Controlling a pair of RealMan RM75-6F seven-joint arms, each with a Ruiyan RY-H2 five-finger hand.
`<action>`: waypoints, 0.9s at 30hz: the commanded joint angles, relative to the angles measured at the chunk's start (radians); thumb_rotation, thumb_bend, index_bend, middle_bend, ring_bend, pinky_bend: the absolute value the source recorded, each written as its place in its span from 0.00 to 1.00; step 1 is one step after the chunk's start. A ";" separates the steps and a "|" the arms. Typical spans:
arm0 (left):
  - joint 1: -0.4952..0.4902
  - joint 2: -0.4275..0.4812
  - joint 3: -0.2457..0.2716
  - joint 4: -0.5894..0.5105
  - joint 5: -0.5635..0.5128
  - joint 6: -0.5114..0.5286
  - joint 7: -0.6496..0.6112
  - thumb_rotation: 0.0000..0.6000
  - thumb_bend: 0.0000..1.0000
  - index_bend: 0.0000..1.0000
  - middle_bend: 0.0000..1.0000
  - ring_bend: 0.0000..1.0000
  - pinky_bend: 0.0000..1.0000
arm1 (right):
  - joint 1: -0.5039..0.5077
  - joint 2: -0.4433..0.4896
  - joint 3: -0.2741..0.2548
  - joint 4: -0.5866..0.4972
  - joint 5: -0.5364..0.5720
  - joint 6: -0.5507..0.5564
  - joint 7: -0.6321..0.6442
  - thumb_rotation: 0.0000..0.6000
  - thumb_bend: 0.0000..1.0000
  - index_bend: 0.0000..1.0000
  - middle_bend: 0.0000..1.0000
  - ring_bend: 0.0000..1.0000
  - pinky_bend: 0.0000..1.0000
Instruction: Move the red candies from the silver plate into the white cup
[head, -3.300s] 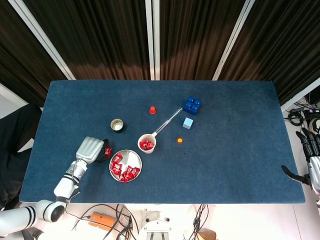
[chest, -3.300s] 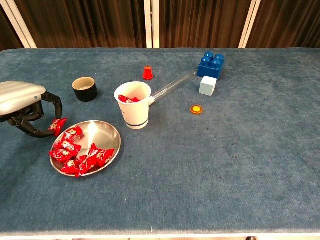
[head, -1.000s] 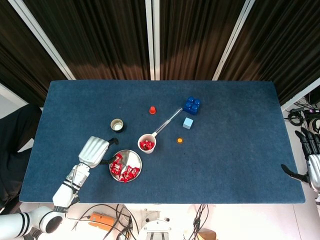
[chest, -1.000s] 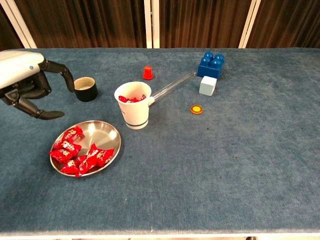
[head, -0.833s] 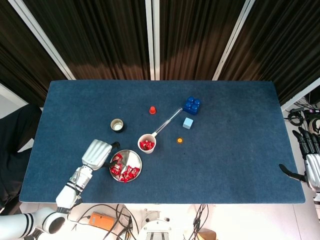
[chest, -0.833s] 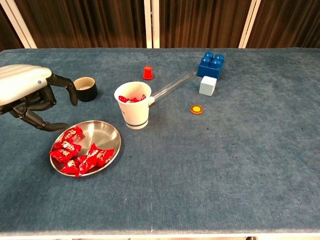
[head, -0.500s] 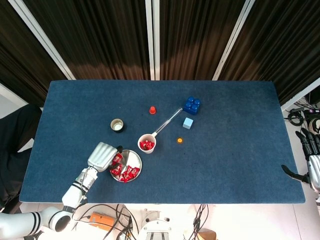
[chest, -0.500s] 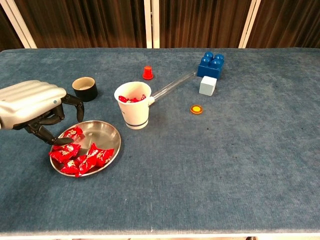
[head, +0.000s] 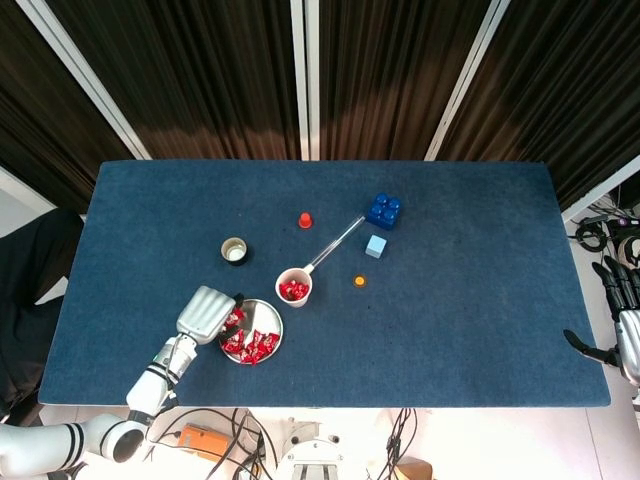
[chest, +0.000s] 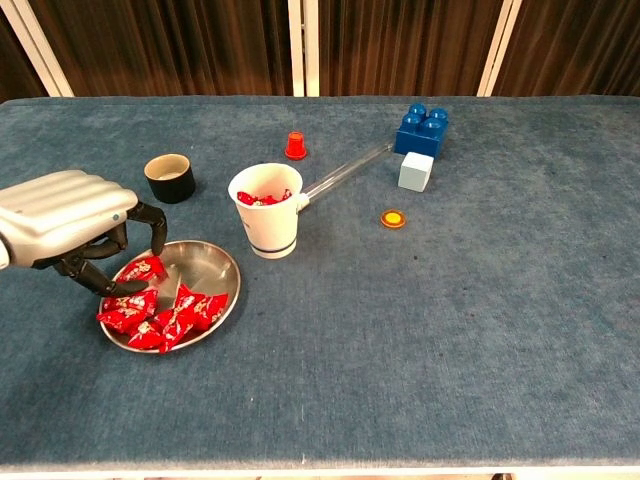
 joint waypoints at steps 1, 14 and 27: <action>0.001 0.004 0.002 -0.007 0.000 0.004 0.018 0.91 0.17 0.44 0.94 0.92 0.86 | 0.001 0.000 0.000 -0.001 0.001 -0.002 -0.001 1.00 0.33 0.00 0.03 0.00 0.00; -0.003 0.034 0.006 -0.040 -0.024 -0.011 0.068 0.80 0.15 0.44 0.94 0.92 0.86 | 0.001 0.001 -0.001 -0.006 0.002 -0.004 -0.006 1.00 0.33 0.00 0.03 0.00 0.00; -0.019 0.036 0.018 -0.039 -0.047 -0.048 0.110 0.79 0.27 0.49 0.94 0.91 0.86 | 0.000 0.003 -0.001 -0.011 0.003 -0.003 -0.014 1.00 0.33 0.00 0.03 0.00 0.00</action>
